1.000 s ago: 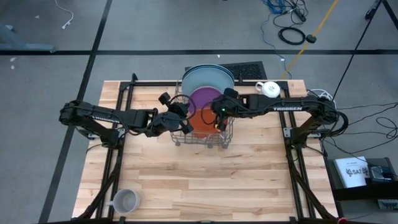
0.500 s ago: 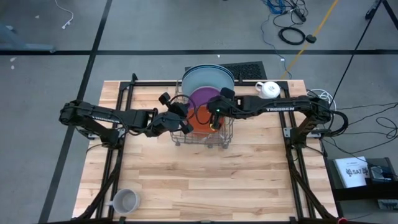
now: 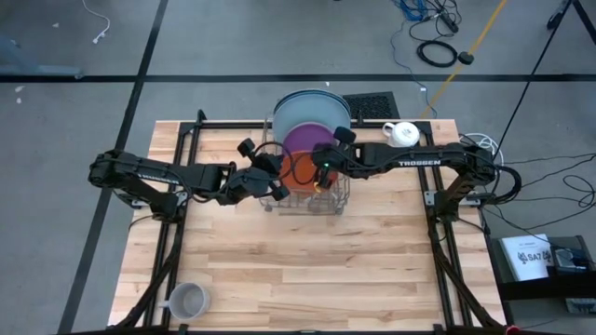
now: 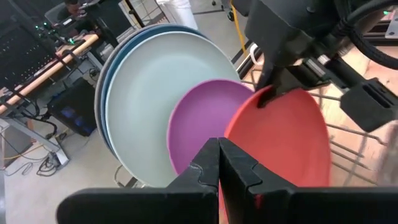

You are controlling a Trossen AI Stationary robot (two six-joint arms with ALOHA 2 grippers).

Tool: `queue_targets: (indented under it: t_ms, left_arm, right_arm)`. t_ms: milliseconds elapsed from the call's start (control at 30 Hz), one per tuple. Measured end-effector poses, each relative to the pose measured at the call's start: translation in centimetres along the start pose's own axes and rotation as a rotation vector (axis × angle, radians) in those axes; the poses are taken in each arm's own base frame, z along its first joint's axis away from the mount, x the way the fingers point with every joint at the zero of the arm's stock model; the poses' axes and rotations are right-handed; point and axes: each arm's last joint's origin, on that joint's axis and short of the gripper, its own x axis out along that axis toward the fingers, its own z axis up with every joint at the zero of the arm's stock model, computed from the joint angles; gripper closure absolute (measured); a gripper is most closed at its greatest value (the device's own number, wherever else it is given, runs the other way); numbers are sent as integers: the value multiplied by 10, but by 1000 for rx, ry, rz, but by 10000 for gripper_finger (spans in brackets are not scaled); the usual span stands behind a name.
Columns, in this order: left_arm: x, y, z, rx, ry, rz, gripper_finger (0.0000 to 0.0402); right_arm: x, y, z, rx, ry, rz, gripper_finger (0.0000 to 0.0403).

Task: Sort dishes
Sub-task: Put the orange plate into the dish rack

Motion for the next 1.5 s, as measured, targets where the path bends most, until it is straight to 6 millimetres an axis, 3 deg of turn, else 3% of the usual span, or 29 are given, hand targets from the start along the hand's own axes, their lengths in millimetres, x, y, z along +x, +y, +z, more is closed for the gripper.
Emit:
queue_targets:
  t_ms: [300, 700, 1167, 1500]
  left_arm:
    - [0, 0, 0, 3, 1, 0, 398]
    - [0, 0, 0, 3, 1, 0, 398]
    - [0, 0, 0, 3, 1, 0, 398]
    - [0, 0, 0, 3, 1, 0, 398]
  right_arm:
    - [-8, -6, 7, 6, -77, -26, 395]
    - [-4, -4, 4, -17, -38, -15, 392]
    - [-5, 2, 3, -49, -37, 38, 285]
    - [-10, -1, 6, -66, -69, 12, 277]
